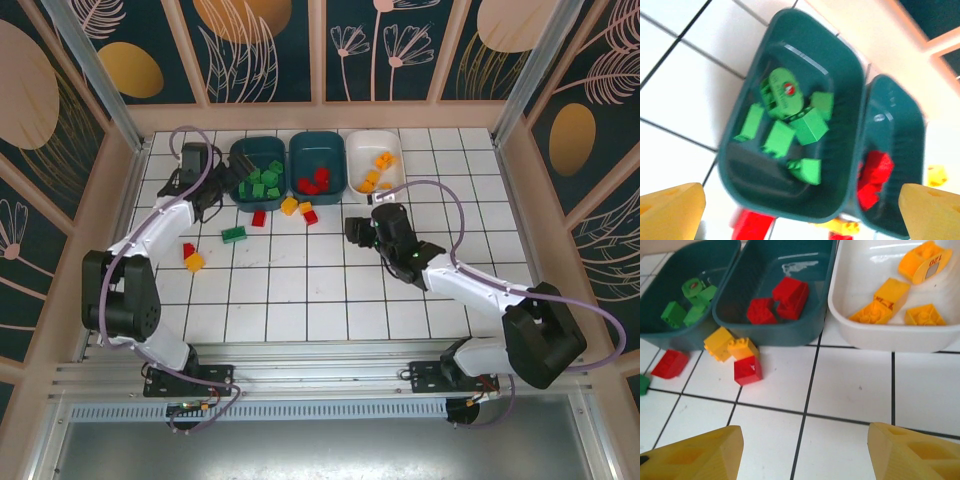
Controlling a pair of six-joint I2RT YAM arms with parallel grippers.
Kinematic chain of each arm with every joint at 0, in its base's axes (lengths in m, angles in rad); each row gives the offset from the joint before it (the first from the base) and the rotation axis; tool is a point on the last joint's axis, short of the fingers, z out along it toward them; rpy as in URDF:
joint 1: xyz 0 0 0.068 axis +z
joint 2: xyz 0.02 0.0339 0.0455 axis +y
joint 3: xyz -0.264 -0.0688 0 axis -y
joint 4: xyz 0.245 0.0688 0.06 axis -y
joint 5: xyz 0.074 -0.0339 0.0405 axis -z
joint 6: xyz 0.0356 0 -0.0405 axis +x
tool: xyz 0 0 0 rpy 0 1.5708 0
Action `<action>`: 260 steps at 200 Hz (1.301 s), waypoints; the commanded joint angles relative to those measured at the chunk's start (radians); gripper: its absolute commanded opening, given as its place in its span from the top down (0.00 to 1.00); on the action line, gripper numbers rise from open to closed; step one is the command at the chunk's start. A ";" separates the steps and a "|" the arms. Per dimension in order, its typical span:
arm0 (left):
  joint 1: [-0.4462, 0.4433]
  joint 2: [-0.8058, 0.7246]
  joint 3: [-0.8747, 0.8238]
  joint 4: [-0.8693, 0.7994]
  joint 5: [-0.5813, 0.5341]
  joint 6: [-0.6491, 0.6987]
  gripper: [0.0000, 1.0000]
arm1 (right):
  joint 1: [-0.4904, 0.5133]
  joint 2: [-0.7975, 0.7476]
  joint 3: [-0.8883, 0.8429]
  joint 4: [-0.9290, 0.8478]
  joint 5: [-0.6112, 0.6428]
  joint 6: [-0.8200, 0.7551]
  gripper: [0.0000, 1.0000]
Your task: Sort the legos into containers by color
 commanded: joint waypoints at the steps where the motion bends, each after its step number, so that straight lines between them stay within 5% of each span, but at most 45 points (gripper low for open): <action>1: -0.010 0.056 -0.078 -0.069 -0.056 0.105 0.02 | 0.008 -0.009 -0.042 0.092 0.004 -0.008 0.33; 92: -0.105 0.241 0.011 -0.224 -0.299 0.177 0.08 | 0.001 -0.008 -0.104 0.128 0.018 0.004 0.32; 198: -0.121 0.144 -0.148 -0.181 -0.247 0.169 0.13 | 0.001 0.009 -0.101 0.129 0.009 0.011 0.32; 219: -0.120 0.193 -0.150 -0.160 -0.230 0.170 0.18 | 0.001 0.012 -0.100 0.131 0.008 0.012 0.31; 260: -0.120 0.171 -0.156 -0.131 -0.221 0.170 0.44 | 0.001 0.009 -0.102 0.129 0.015 0.009 0.32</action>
